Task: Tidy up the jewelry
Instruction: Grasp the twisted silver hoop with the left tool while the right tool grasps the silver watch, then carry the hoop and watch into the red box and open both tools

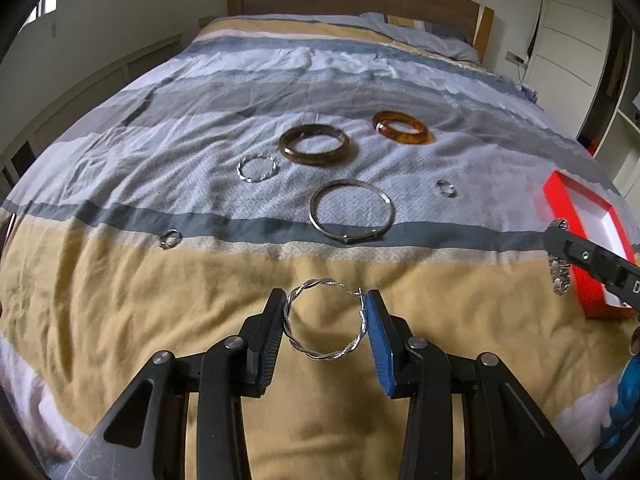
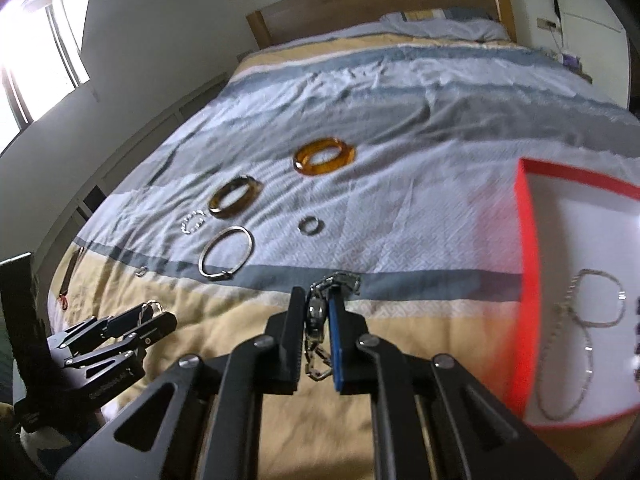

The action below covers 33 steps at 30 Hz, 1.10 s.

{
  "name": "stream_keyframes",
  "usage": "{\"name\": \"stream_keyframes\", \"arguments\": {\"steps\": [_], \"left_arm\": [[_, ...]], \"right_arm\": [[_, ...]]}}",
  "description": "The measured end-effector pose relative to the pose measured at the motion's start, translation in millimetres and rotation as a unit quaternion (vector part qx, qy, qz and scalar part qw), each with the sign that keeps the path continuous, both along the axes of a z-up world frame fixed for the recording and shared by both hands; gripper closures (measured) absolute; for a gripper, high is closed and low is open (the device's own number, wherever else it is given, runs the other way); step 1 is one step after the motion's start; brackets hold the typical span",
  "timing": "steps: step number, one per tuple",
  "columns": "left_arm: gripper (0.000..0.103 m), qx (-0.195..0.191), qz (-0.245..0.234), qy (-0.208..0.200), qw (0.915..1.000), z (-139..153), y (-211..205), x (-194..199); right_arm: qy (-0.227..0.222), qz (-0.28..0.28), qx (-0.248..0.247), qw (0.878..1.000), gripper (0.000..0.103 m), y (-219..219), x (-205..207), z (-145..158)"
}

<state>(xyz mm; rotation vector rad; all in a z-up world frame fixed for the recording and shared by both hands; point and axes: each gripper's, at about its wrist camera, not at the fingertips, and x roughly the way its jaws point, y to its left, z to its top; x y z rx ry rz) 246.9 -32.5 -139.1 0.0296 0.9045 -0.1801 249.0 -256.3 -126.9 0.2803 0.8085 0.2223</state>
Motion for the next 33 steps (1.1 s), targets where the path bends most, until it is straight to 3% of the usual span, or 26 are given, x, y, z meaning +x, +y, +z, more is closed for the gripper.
{"name": "stream_keyframes", "arguments": {"steps": [9,19,26,33], "left_arm": [[0.063,-0.023,-0.059,-0.024,0.9977,41.9,-49.6,-24.0],[0.063,-0.057,-0.192,-0.028,0.9793,70.0,-191.1,-19.3],[0.063,-0.057,-0.237,-0.017,0.9697,57.7,-278.5,10.9],[0.063,-0.032,-0.239,0.006,0.9706,18.9,-330.6,42.8]], "right_arm": [[-0.033,-0.038,-0.007,0.999,0.093,-45.5,-50.2,39.3],[-0.029,-0.102,-0.051,0.993,0.093,-171.1,-65.9,49.3],[-0.003,-0.091,-0.058,0.994,0.093,-231.8,-30.0,27.1],[0.029,-0.064,-0.060,0.996,0.093,-257.8,6.5,-7.4]]}}
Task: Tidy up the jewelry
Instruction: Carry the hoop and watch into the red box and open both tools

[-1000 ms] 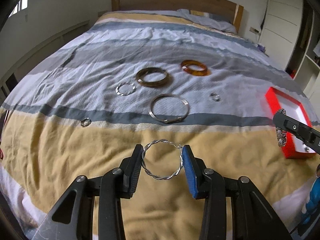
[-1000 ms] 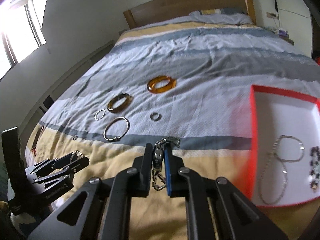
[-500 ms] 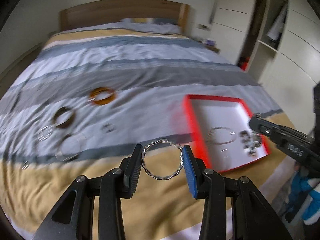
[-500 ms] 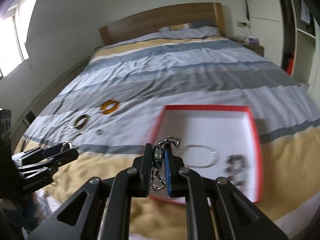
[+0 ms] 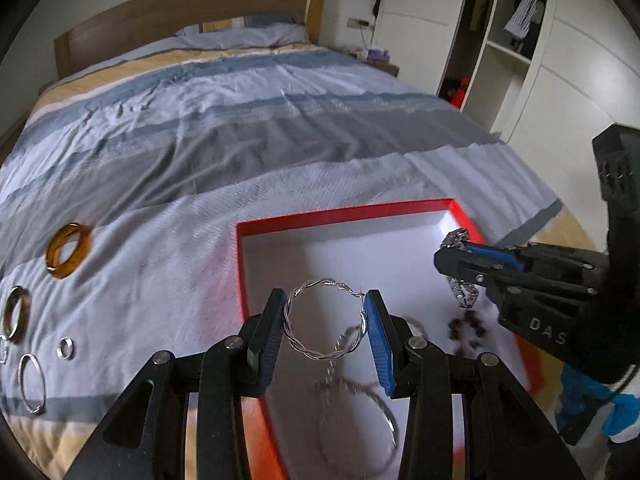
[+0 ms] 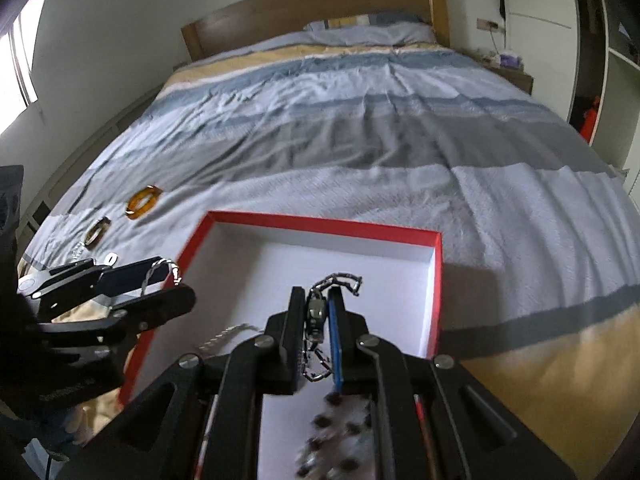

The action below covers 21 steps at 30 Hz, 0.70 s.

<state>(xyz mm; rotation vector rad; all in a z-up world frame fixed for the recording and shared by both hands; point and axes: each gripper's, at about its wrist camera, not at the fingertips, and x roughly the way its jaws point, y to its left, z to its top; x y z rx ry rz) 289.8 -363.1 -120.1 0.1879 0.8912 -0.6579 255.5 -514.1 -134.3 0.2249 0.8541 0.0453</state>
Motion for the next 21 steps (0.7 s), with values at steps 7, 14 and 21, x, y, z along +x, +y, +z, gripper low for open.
{"name": "stream_keyframes", "arguments": {"steps": [7,14,21], "left_arm": [[0.064,0.025,0.008,0.026,0.9993,-33.4,-12.6,17.2],[0.063,0.038,0.003,0.025,0.9989,-39.2,-17.7,17.2],[0.062,0.036,0.012,0.020,0.9991,-36.2,-14.1,13.8]], "right_arm": [[0.040,0.031,0.000,0.999,0.092,-8.3,23.1,-25.2],[0.056,0.056,-0.028,0.996,0.092,-2.4,24.6,-29.0],[0.063,0.042,-0.036,0.996,0.091,-8.8,15.6,-29.5]]}}
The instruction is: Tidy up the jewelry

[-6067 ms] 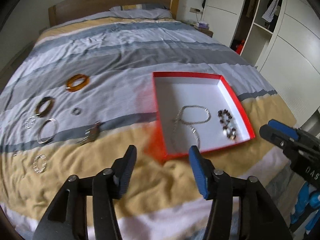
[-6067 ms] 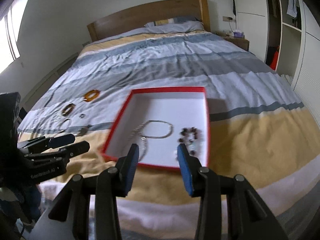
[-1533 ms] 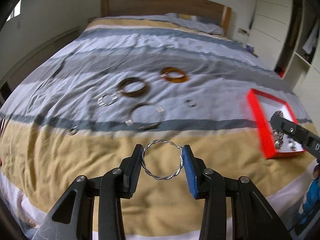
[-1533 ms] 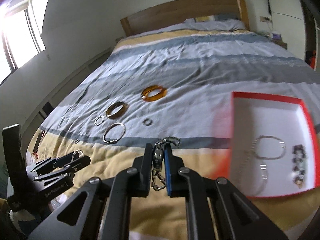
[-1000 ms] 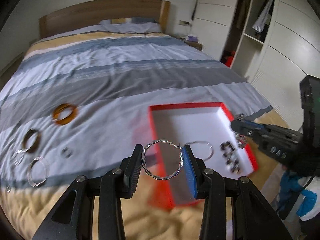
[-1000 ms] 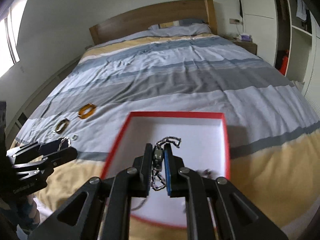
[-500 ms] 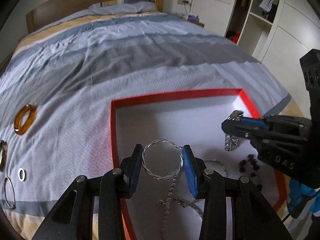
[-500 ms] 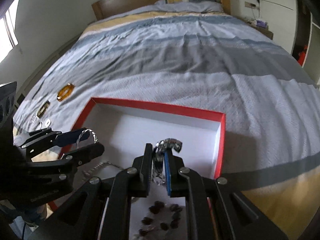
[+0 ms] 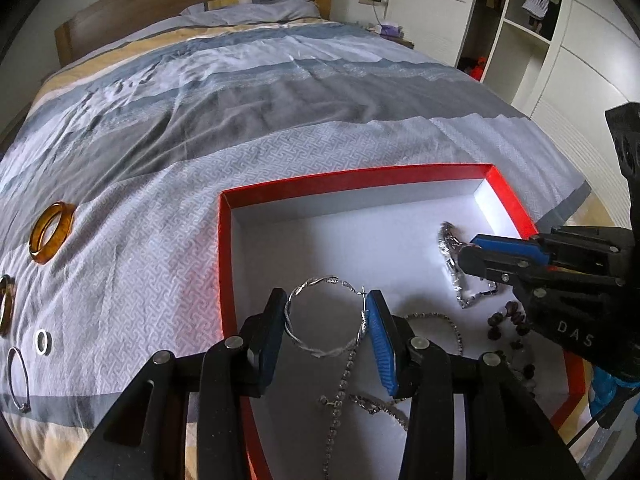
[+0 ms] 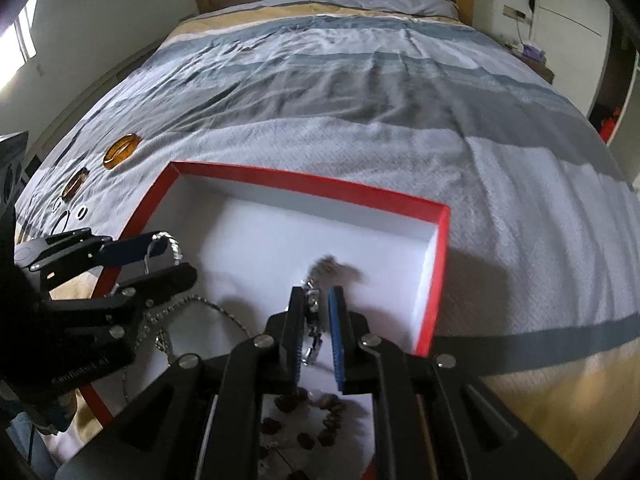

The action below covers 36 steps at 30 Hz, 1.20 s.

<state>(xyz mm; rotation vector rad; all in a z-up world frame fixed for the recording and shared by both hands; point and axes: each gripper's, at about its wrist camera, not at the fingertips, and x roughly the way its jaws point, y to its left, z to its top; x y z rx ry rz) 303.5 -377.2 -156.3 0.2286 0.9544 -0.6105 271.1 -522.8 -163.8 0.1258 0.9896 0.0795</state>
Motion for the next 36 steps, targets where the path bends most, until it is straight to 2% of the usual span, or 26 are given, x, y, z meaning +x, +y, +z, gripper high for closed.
{"name": "stream_keyframes", "arguments": {"steps": [1,6,11,15,21,25,29,36], "left_arm": [[0.060,0.000,0.001,-0.001,1.0000,1.3,0.6,-0.6],[0.053,-0.008,-0.001,-0.009,0.9999,12.7,4.4,-7.6],[0.047,-0.013,-0.011,-0.032,0.9993,36.0,11.2,-25.0],[0.038,-0.021,-0.009,-0.056,0.9982,61.1,23.7,-43.2],[0.038,-0.046,0.002,-0.086,0.9952,95.2,58.0,-76.2],[0.037,-0.045,0.006,-0.093,0.9946,112.8,84.5,-99.6],[0.037,-0.039,0.018,-0.095,0.9946,127.2,113.6,-119.5],[0.036,-0.034,0.049,-0.121,0.9909,147.2,164.2,-157.9]], "right_arm": [[-0.001,-0.002,0.001,1.000,0.090,-1.2,-1.9,0.7],[-0.008,-0.013,0.003,1.000,0.072,-3.4,-13.3,8.2],[-0.025,-0.025,0.006,0.999,0.072,-0.6,-29.7,27.2],[-0.044,-0.031,0.006,0.999,0.072,7.6,-51.8,51.6],[-0.064,-0.028,0.013,0.997,0.072,31.4,-92.8,83.6],[-0.072,-0.024,0.011,0.997,0.072,53.5,-122.3,98.2],[-0.082,-0.021,0.015,0.996,0.065,74.6,-148.0,110.7],[-0.105,-0.020,0.027,0.994,0.064,111.5,-193.5,132.3]]}}
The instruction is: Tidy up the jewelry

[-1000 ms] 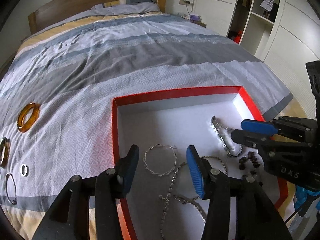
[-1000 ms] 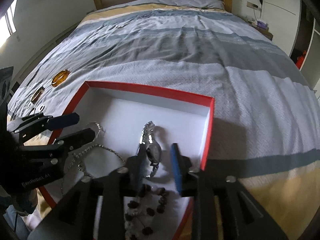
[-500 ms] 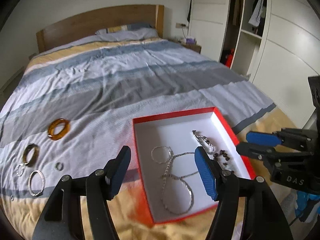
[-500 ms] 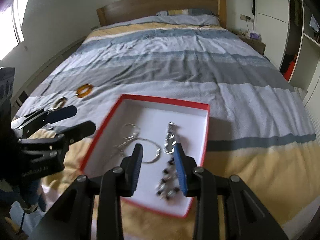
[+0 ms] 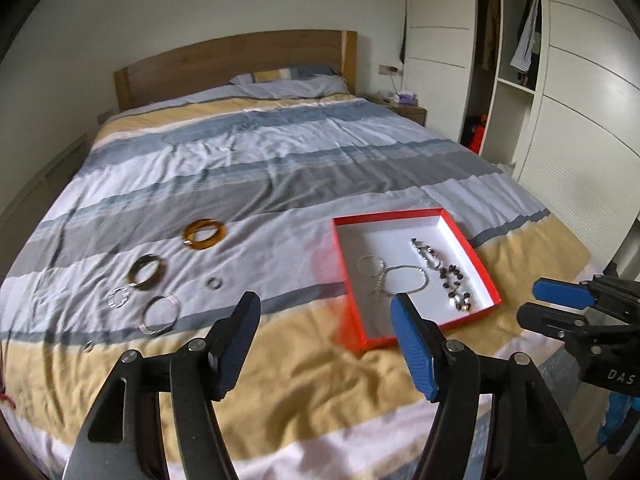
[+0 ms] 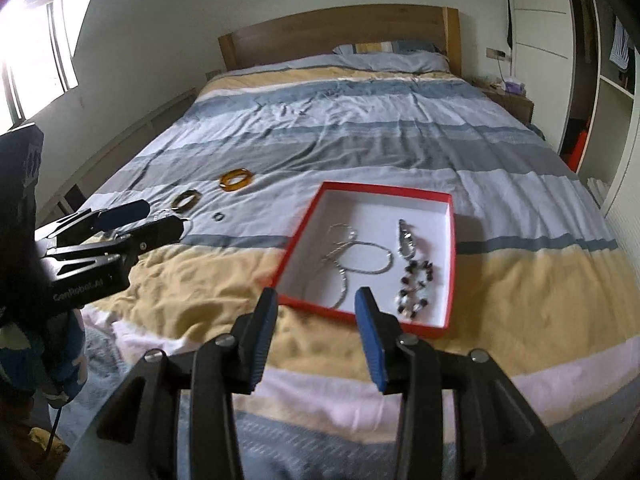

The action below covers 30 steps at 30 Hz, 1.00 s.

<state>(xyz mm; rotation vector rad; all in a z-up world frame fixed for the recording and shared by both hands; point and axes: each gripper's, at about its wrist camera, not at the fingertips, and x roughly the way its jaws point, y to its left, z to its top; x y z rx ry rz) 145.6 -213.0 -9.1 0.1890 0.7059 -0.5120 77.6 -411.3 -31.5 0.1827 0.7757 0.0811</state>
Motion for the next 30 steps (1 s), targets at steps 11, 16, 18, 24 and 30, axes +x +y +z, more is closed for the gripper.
{"name": "stream_keyframes", "arguments": {"steps": [11,16,18,24,30], "left_arm": [[0.035,-0.013,0.050,-0.040,0.9979,22.1,65.1,-55.2],[0.035,-0.012,0.065,-0.060,0.9960,35.4,90.1,-77.5],[0.034,-0.012,0.074,-0.067,0.9949,39.9,99.6,-84.1],[0.031,-0.026,0.109,-0.076,0.9908,49.9,134.0,-93.7],[0.029,-0.038,0.130,-0.082,0.9874,53.5,156.6,-102.2]], "right_arm": [[-0.036,0.009,0.008,0.999,0.064,44.2,-47.7,25.0],[-0.053,0.024,0.018,0.998,0.061,68.6,-62.9,34.6],[-0.059,0.032,0.017,0.998,0.060,78.5,-67.0,37.9],[-0.072,0.055,0.003,0.996,0.059,104.7,-77.1,49.3],[-0.084,0.061,-0.010,0.995,0.059,120.7,-89.9,57.2]]}}
